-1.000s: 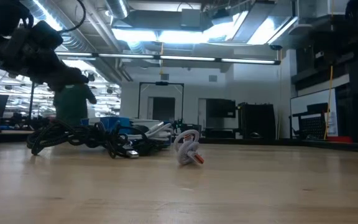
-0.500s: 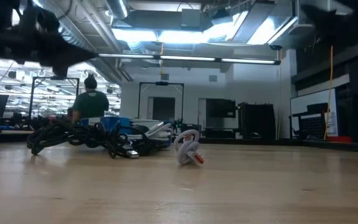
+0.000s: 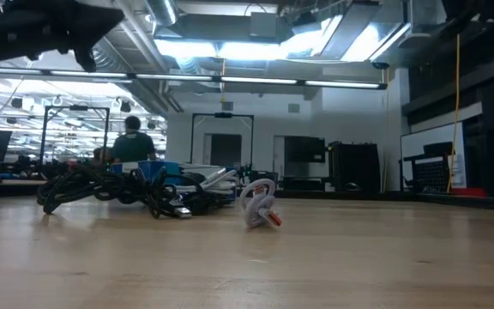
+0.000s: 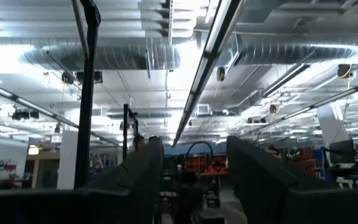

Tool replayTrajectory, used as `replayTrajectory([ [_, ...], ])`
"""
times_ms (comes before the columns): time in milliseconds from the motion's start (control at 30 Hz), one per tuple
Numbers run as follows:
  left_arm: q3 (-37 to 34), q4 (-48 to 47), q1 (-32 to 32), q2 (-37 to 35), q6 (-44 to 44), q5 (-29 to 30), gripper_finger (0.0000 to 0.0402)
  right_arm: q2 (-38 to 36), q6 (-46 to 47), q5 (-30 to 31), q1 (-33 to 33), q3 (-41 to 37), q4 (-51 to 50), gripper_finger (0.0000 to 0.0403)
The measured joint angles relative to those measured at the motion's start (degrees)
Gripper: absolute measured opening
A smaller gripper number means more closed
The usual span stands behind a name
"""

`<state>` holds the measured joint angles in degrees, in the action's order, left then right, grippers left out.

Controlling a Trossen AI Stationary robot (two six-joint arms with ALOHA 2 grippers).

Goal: Pick and place USB-C Cables
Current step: Prepare the charger cables, then put the top black charger cable into the black bin

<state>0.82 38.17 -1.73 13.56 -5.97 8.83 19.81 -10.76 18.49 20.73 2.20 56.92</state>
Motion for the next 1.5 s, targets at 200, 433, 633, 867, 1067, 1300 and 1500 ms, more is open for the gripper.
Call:
replayTrajectory([
  [200,8.03,-14.96,2.17,12.13,-7.03,0.10,0.0000,7.35,-0.88,5.24,0.00,3.02,-0.09,0.0184],
  [433,27.16,-52.20,4.77,34.83,-18.31,8.42,0.0000,11.31,3.21,17.49,0.00,3.43,-1.36,0.0184],
  [633,35.57,-69.27,6.61,55.13,-36.74,5.00,0.0000,11.19,4.43,18.51,0.00,3.43,-3.06,0.0184],
  [867,45.94,-63.83,8.12,75.29,-38.20,0.80,0.0000,11.19,4.30,18.48,0.00,3.43,-3.19,0.0184],
  [1067,62.47,-64.05,9.94,83.84,-20.56,-4.16,0.0000,11.17,4.28,18.45,0.00,3.43,-3.53,0.0184],
  [1300,66.17,-93.19,9.15,82.77,-26.89,5.82,0.0000,11.17,7.96,17.37,0.02,3.47,-9.59,0.0184],
  [1500,62.60,-89.36,9.90,78.91,-28.12,6.78,0.0000,11.19,11.82,17.41,0.02,3.47,-12.64,0.0184],
])
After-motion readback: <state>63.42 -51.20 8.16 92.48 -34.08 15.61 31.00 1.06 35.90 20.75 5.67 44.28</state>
